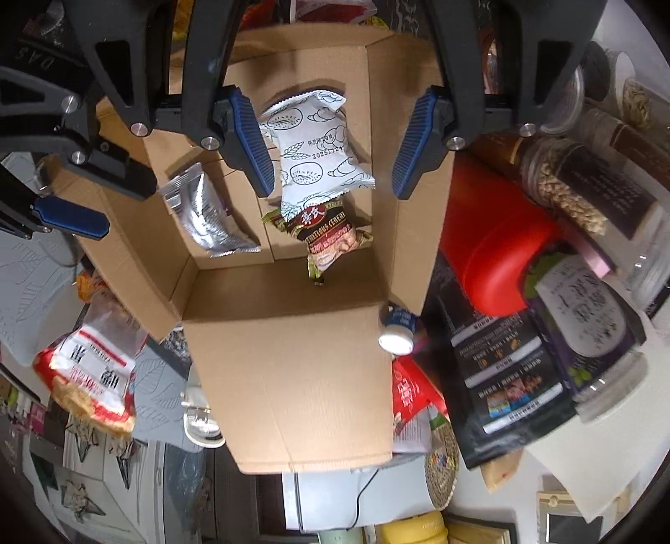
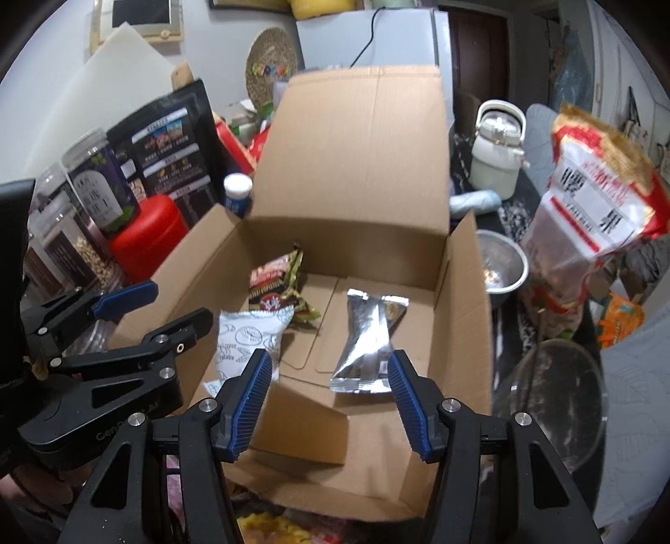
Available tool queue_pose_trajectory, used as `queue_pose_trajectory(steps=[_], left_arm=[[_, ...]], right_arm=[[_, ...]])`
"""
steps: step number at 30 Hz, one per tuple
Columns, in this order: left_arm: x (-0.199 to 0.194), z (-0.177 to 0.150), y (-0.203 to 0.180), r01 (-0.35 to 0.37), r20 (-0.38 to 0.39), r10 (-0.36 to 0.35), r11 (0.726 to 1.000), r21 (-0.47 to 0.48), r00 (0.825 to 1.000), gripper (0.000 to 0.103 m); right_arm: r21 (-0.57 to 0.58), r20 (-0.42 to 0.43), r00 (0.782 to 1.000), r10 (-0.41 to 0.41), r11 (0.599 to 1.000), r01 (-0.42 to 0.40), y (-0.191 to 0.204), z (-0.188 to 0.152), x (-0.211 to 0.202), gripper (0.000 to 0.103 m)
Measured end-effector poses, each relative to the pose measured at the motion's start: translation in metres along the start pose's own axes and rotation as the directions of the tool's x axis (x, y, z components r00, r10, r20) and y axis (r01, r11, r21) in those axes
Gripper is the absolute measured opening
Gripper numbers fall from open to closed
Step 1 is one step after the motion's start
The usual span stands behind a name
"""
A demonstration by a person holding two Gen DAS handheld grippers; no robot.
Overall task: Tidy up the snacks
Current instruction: 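Withdraw both grippers from the box back toward the snacks on the table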
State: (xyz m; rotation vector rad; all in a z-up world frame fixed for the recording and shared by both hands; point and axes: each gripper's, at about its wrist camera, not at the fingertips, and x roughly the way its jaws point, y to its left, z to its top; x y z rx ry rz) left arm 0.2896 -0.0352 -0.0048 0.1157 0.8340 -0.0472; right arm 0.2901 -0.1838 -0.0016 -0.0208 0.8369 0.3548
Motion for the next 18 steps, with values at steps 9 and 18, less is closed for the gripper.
queue_pose_trajectory(steps=[9,18], left_arm=[[-0.052,0.009,0.004,0.007,0.105,-0.006,1.0,-0.009,0.995,0.058],[-0.108,0.004,0.005,0.011,0.206,-0.01,1.0,-0.001,0.978,0.058]], right_arm=[[-0.021,0.092,0.996,-0.018,1.0,0.02,0.01,0.008,-0.048,0.058],[-0.04,0.177,0.984,-0.022,0.999,0.03,0.024,0.004,-0.1,0.058]])
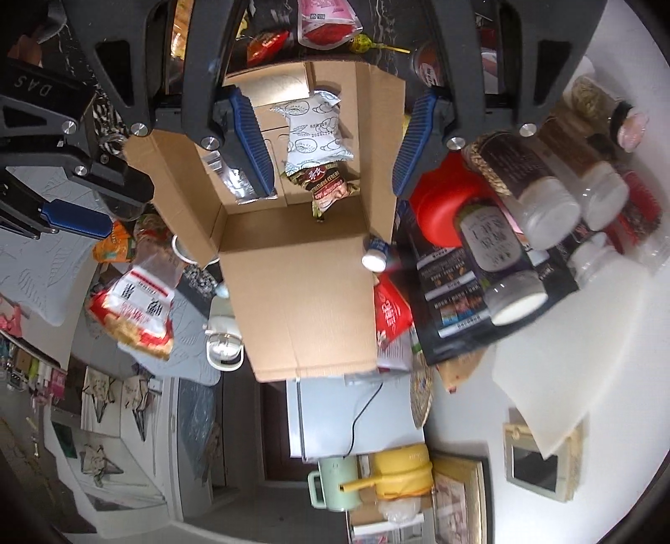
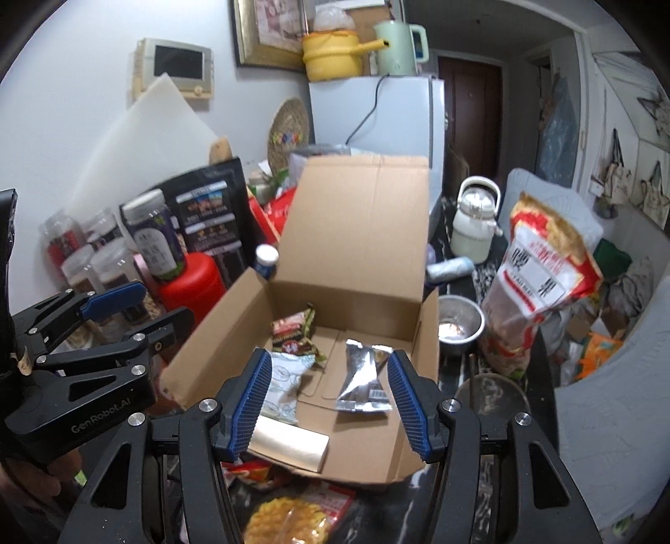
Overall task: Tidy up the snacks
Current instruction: 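Withdraw both grippers from the box back toward the snacks on the table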
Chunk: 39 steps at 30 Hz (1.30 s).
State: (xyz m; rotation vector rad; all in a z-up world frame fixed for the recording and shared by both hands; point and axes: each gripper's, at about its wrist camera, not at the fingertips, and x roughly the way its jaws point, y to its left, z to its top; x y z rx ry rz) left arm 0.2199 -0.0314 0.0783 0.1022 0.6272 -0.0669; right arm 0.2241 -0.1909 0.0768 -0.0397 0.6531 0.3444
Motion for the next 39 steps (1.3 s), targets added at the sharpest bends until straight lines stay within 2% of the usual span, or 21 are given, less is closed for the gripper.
queue_pose_trajectory(steps=[13,14,16,18,25,39], left_arm=[[-0.065,-0.008,0.005,0.056,0.069,-0.055,0.998,-0.008,0.996,0.059],[-0.07,-0.009,0.006,0.054,0.072,-0.053,0.999,-0.008,0.996,0.062],[-0.081,-0.011,0.007,0.036,0.085,-0.036,0.999,-0.002,0.996,0.076],[-0.091,-0.015,0.008,0.025,0.107,-0.025,1.0,0.001,0.994,0.08],[-0.116,-0.028,0.018,0.007,0.118,-0.007,1.0,-0.002,0.993,0.08],[-0.147,-0.074,0.032,-0.016,0.099,0.017,1.0,-0.003,0.995,0.08]], right_arm=[[-0.026,0.1,0.995,0.025,0.999,-0.022,0.02,-0.013,-0.071,0.068],[-0.026,0.106,0.994,0.026,0.999,-0.024,0.022,-0.014,-0.075,0.071],[-0.032,0.121,0.992,0.029,0.999,-0.025,0.026,-0.017,-0.083,0.073],[-0.04,0.132,0.991,0.035,0.999,-0.03,0.03,-0.02,-0.091,0.073],[-0.045,0.15,0.988,0.049,0.998,-0.043,0.039,-0.032,-0.111,0.077],[-0.081,0.154,0.986,0.067,0.995,-0.055,0.072,-0.076,-0.129,0.077]])
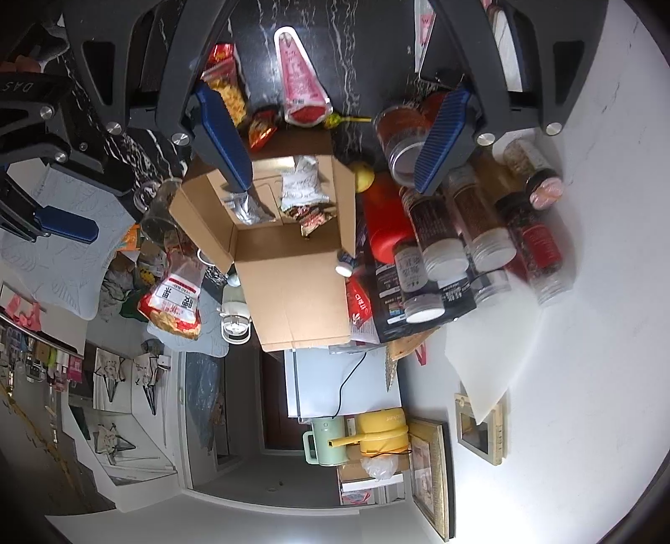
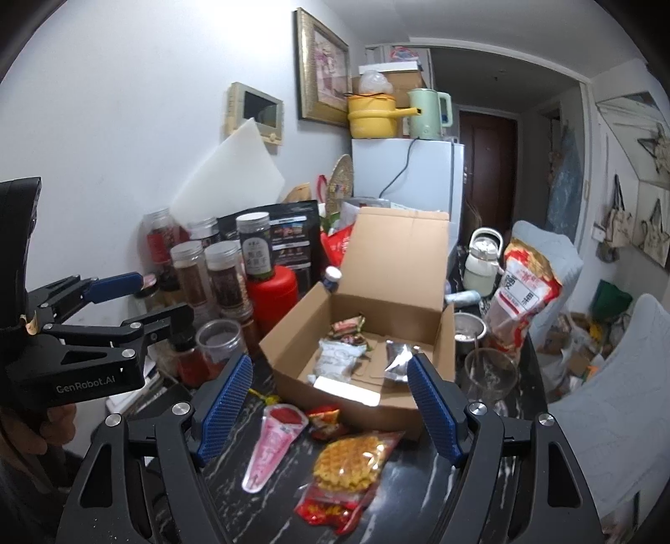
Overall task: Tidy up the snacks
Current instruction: 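Withdraw both grippers from the box back toward the snacks on the table, then grasp the pink rose-printed pouch with the right gripper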
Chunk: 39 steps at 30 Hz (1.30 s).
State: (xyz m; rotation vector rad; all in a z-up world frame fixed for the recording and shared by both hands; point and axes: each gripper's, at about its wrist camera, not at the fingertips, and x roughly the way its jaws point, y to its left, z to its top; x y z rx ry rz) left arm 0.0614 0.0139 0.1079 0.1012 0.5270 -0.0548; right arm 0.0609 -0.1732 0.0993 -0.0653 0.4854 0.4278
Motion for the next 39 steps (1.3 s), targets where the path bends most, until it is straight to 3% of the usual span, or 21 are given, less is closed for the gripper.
queue_pose_trajectory(steps=[10,19,39], left_arm=[[-0.004,-0.043,0.017,-0.017,-0.059,0.014,0.999,-0.045,0.998,0.08],[0.014,-0.085,0.044,-0.062,-0.146,0.049,0.994,-0.089,0.988,0.08],[0.066,-0.133,0.082,-0.096,-0.249,0.049,0.979,-0.179,0.967,0.08]], right_arm=[[0.057,-0.06,0.997,0.052,0.997,-0.049,0.026,-0.036,0.011,0.077],[0.105,-0.143,0.987,0.071,0.993,-0.057,0.045,-0.073,0.052,0.077],[0.101,-0.34,0.936,0.09,0.993,-0.058,0.071,-0.12,0.156,0.077]])
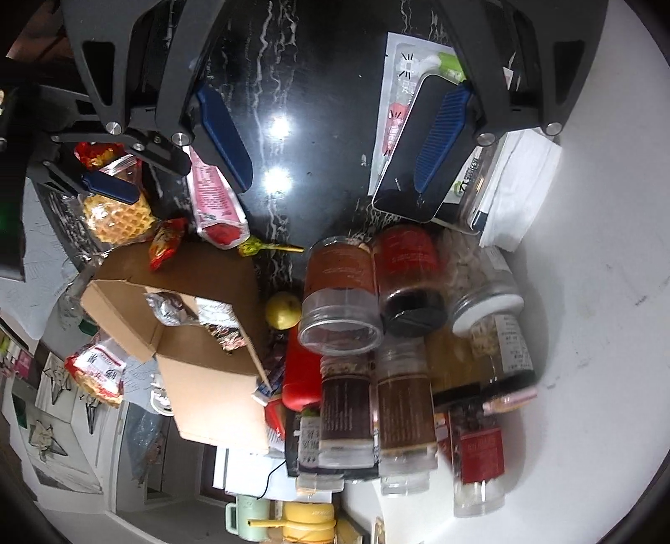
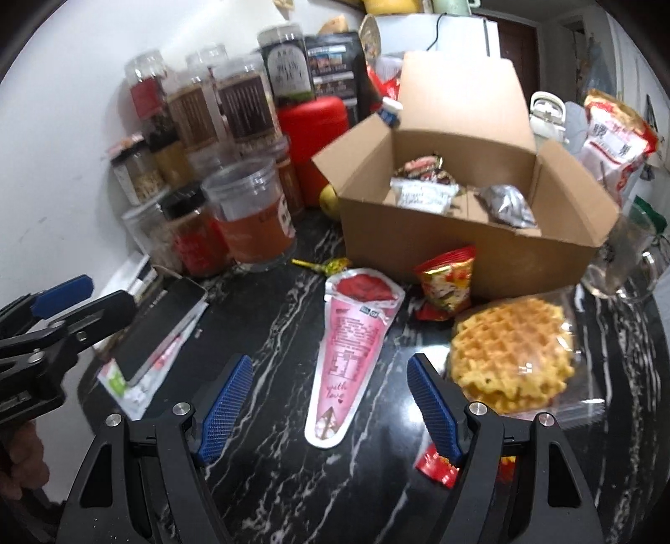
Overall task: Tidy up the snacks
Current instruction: 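Grasp the pink rose-printed pouch with the right gripper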
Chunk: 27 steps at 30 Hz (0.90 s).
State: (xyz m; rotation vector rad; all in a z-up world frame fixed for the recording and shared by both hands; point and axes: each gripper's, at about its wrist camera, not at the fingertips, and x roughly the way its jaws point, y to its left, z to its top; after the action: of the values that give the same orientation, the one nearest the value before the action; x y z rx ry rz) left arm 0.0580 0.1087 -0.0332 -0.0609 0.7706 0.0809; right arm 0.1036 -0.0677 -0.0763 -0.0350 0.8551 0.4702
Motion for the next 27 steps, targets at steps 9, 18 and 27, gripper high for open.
queue_pose_trajectory(steps=[9,18,27], left_arm=[[0.033,0.001,0.014,0.002,-0.056,-0.004,0.999,-0.035,0.998,0.08],[0.054,-0.001,0.02,0.015,-0.113,-0.023,0.998,-0.067,0.993,0.08],[0.059,0.0,0.023,0.019,-0.124,-0.029,0.996,-0.087,0.992,0.08]], right_arm=[[-0.021,-0.067,0.996,-0.054,0.998,0.053,0.005,0.007,0.049,0.075],[-0.036,-0.118,0.985,-0.122,0.992,0.119,0.003,0.008,0.077,0.07],[-0.071,-0.076,0.983,-0.17,0.984,0.165,0.002,0.008,0.082,0.05]])
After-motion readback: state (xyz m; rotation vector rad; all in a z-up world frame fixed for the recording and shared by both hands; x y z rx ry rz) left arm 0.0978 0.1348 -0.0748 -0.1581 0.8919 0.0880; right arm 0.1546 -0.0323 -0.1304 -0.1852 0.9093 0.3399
